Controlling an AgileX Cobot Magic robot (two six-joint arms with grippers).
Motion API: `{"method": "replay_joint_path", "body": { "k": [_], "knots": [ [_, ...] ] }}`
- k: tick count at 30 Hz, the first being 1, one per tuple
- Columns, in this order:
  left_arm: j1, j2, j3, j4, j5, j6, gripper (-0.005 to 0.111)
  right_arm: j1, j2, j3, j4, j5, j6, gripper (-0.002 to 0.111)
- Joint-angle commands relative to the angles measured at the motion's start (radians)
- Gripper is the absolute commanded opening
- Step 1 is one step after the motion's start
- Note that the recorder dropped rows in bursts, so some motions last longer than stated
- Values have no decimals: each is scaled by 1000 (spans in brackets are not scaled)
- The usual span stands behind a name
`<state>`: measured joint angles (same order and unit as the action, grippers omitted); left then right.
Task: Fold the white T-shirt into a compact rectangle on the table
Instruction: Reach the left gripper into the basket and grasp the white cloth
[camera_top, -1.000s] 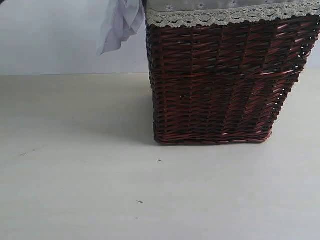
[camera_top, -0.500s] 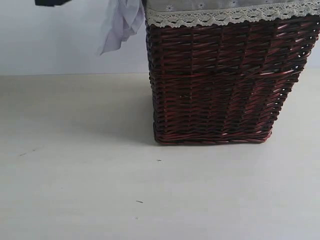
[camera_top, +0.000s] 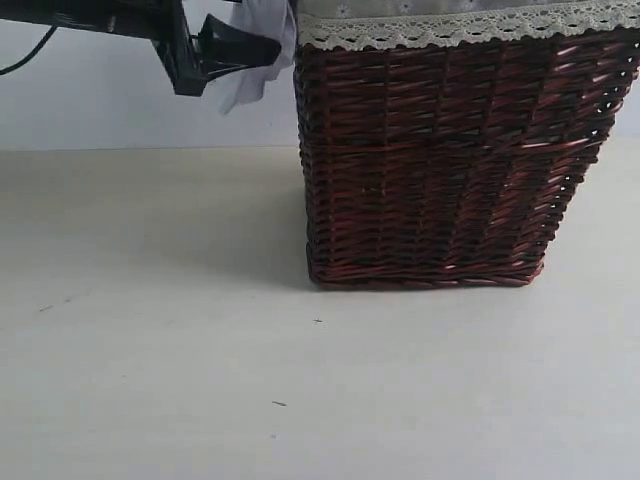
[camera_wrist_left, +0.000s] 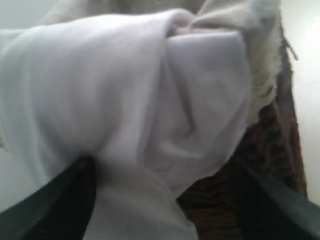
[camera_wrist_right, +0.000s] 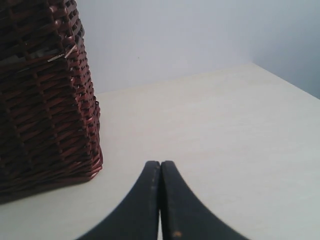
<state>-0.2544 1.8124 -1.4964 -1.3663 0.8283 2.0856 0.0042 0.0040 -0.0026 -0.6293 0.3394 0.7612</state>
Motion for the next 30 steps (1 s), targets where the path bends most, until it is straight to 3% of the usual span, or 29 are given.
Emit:
{"method": "replay_joint_path", "body": {
  "k": [1,6,16,21,30],
  "knots": [
    [-6,8,-10,-184,-118,4,51,-4,-4,3,-8,-4,-4,0],
    [-6,8,-10,-229,-121,2,1,-4,-4,3,-8,-4,-4,0],
    [-6,-9,-64,-237,-57,2,0,-4,-4,3,-8,-4,-4,0],
    [-6,-12,-112,-236,26,-219,0,-4,-4,3,-8,-4,-4,0],
    [-6,-16,-124,-252,23,-317,0,-4,-4,3,-8,-4,-4,0]
  ]
}}
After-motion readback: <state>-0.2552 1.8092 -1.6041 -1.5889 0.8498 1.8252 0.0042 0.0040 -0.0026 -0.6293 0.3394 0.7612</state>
